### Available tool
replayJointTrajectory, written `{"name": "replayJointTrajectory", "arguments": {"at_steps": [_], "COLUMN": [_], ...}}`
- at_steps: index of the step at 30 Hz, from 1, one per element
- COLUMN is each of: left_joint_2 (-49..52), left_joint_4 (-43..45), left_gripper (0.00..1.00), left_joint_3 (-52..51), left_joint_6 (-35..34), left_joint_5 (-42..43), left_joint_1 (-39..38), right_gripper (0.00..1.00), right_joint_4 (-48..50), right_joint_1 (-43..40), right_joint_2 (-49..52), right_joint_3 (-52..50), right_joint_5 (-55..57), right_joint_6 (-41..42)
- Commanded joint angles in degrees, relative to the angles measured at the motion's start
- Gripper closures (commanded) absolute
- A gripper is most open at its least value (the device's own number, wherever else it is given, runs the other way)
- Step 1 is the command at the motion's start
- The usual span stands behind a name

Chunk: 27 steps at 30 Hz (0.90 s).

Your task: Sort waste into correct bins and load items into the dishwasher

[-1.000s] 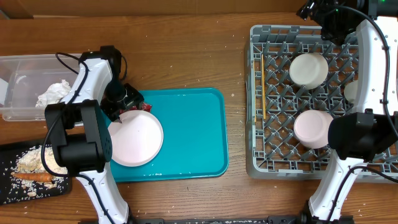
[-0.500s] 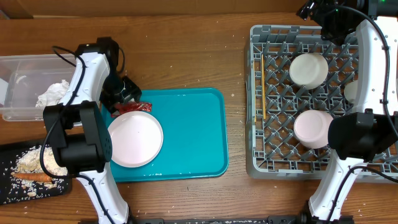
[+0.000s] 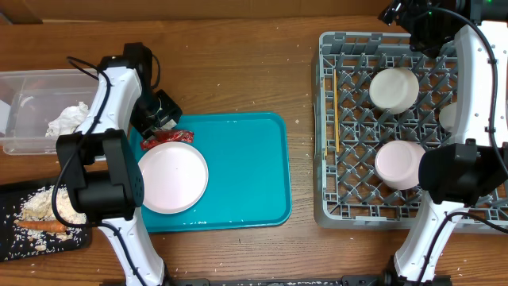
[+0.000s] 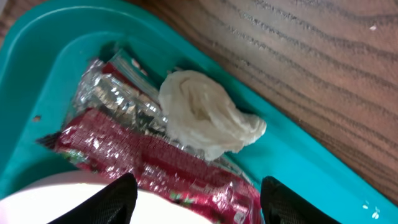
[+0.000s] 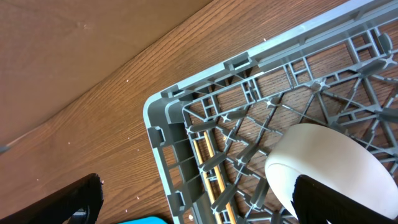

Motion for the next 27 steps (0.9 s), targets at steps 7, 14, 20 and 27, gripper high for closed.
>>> {"name": "replayJointTrajectory", "arguments": {"at_steps": [7,14,20,27], "left_joint_2": [-1.38,-1.38,-1.38,-1.4], "left_joint_4": [1.33,1.57,2.1,1.29], "left_gripper": [0.39,0.42,0.56,0.96], "left_joint_3": [-2.99,-4.09,-5.51,-5.25], "left_joint_6": [-1.18,-1.2,-1.33,-1.14], "left_joint_5": [0.26,0.15,0.11,0.2], "left_joint_1": [-0.57,-2.23,-2.73,-2.71], "right_gripper": [0.0,0.0,0.0,0.0], "right_joint_4": [0.26,0.26,0.28,0.26], "right_joint_1": [-0.04,-0.04,-0.04,-0.04], "right_joint_2": [-2.16,-2.16,-2.16,-2.16], "right_joint_3": [1.14,1.14,1.14,1.14], "right_joint_5": [-0.28,-0.28,-0.28,-0.28], "right_joint_6": [0.44,0.44,0.44,0.44]}}
